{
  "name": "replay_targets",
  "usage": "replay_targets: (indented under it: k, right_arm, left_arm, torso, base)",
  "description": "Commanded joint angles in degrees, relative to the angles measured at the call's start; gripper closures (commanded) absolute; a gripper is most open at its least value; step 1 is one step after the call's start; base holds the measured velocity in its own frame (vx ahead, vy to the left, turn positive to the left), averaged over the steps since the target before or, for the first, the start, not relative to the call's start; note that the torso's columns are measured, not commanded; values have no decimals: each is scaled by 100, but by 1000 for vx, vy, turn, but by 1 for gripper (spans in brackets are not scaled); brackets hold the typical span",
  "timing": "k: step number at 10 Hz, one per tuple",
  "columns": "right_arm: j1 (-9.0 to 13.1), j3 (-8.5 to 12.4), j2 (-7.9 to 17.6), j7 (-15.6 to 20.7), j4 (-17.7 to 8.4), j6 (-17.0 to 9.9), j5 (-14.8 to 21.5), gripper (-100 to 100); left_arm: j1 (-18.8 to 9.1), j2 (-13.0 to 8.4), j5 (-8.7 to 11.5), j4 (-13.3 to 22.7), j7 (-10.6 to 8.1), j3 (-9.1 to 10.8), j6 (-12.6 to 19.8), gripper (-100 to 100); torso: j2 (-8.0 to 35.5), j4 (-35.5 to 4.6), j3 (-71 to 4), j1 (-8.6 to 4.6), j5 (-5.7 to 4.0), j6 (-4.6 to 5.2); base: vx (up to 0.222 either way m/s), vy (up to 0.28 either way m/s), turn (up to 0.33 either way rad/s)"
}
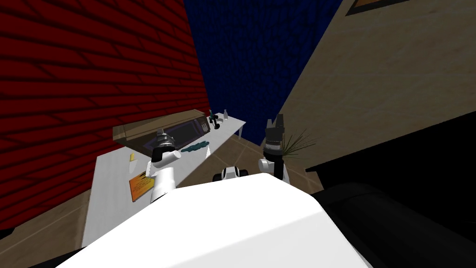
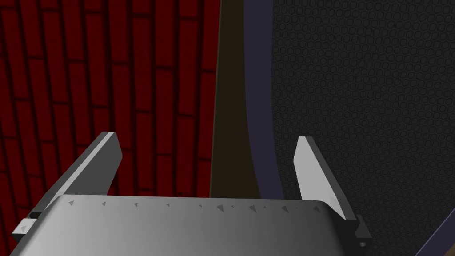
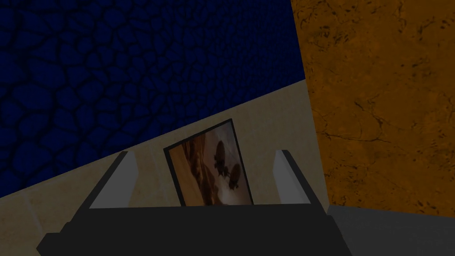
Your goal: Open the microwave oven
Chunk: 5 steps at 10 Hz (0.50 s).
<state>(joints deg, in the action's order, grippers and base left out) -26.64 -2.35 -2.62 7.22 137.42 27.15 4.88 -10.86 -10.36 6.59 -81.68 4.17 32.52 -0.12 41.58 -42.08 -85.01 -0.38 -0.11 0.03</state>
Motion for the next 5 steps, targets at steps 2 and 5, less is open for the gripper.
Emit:
replay_targets:
  k: [2,5]
  right_arm:
    - [-1,0,0,0,0,0,0,0]
    - [0,0,0,0,0,0,0,0]
  left_arm:
    - [15,5,-22,-102,48,348,201,-100]
    - [23,6,-44,-178,92,666,376,-100]
  torso:
    - [57,-17,36,35,11,-4]
    - [85,-26,55,47,13,-3]
  base:
    - [195,-110,101]
    - [164,-102,90]
